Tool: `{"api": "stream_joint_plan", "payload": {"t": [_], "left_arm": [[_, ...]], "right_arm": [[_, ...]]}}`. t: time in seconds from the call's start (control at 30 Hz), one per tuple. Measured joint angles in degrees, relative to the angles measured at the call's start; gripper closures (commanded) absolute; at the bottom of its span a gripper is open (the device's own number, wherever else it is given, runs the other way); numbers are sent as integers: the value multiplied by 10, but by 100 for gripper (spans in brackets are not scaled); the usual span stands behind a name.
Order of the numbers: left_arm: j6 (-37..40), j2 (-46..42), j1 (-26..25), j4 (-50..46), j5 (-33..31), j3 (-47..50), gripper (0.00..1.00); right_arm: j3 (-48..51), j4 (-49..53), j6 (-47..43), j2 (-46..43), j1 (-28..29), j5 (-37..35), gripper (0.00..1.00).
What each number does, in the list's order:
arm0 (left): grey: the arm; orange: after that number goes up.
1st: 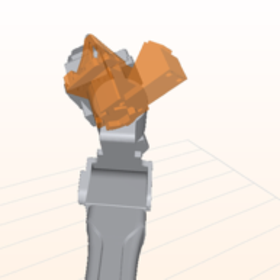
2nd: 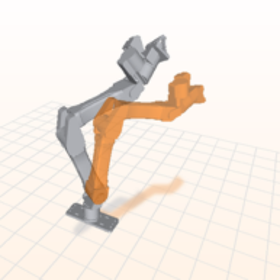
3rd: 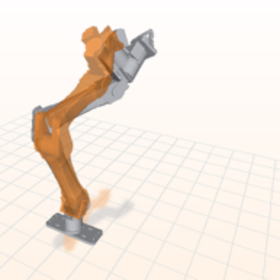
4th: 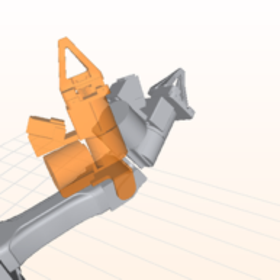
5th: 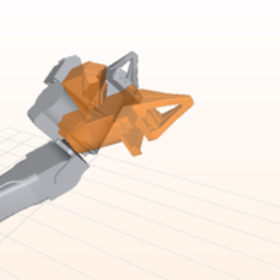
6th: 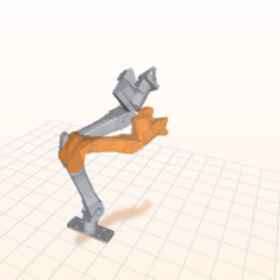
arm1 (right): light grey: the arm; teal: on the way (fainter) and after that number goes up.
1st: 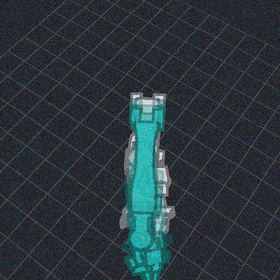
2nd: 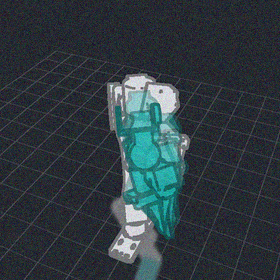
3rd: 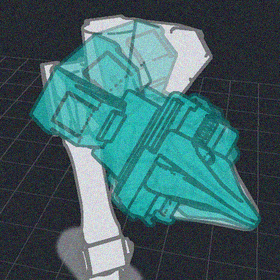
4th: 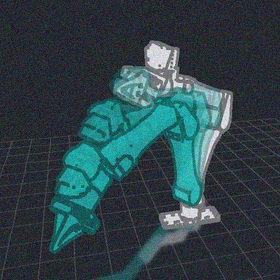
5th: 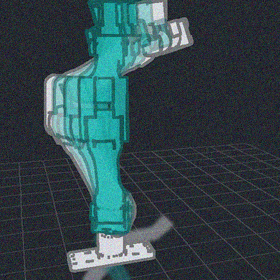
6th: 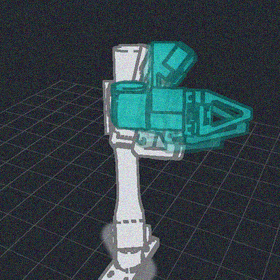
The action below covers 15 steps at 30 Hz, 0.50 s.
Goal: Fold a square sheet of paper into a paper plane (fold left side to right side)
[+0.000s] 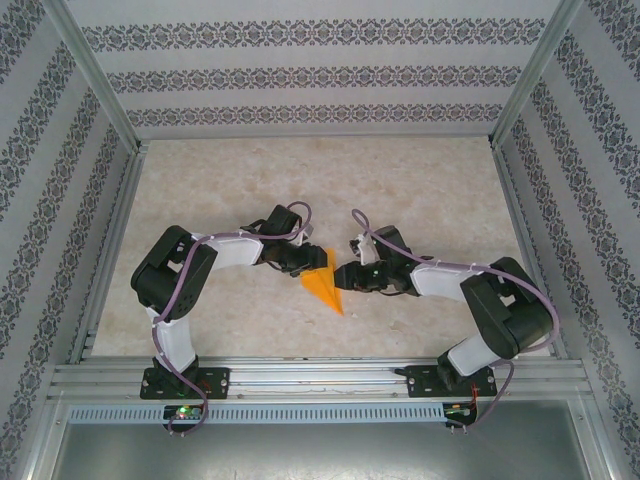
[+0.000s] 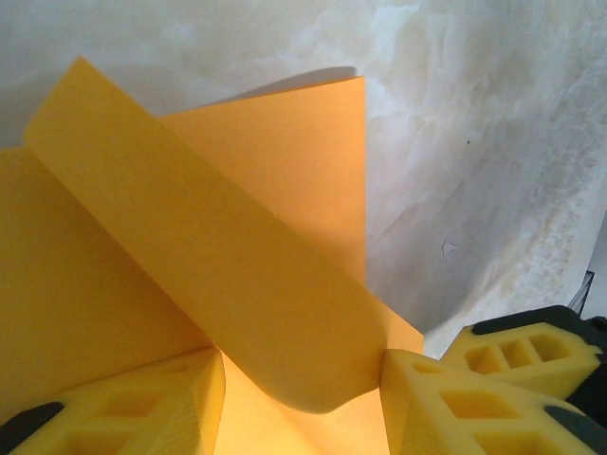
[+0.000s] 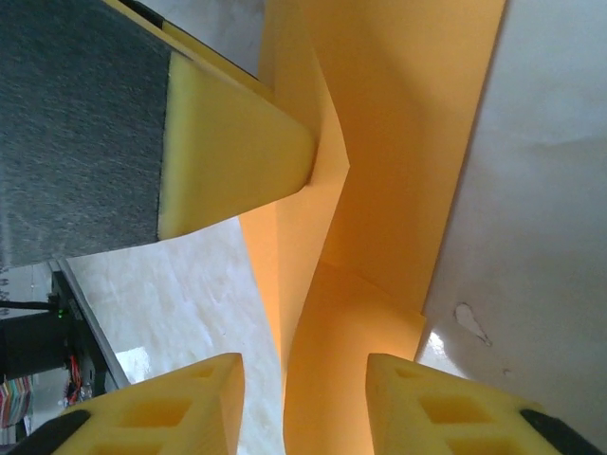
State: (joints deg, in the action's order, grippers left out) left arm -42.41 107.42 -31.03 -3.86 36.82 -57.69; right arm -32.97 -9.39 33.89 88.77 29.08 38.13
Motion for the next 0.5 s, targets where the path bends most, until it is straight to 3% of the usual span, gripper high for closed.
{"api": "stream_joint_plan", "payload": {"t": [0.5], "left_arm": [[0, 0, 0, 0, 0, 0, 52]], "right_arm": [[-4, -31, 17, 22, 4, 7, 96]]}}
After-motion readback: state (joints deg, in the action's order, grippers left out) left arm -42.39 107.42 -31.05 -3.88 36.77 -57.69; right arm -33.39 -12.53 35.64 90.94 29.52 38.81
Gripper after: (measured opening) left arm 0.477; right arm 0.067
